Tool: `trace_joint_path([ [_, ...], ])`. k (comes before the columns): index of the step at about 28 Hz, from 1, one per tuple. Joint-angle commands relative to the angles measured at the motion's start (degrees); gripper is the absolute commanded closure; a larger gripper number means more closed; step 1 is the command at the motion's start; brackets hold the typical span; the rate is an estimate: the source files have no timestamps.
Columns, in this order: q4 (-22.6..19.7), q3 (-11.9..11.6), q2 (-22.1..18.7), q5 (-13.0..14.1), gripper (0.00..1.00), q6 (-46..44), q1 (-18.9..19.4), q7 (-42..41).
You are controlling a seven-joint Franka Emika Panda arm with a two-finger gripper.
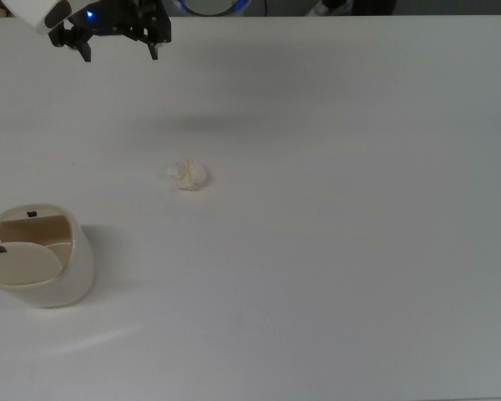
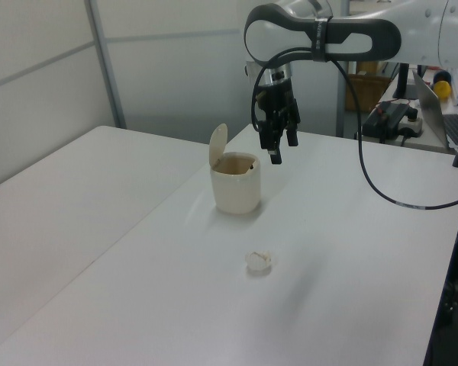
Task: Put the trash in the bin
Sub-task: 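Move the gripper from above the bin down toward the crumpled paper ball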
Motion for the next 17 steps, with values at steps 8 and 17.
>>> trace_joint_path([
  [8, -4.13, 0.14, -0.71, -0.63, 0.00, 5.45, 3.24, 0.24],
  [17, -12.92, 0.22, -0.36, -1.86, 0.00, 19.24, 8.87, 10.78],
])
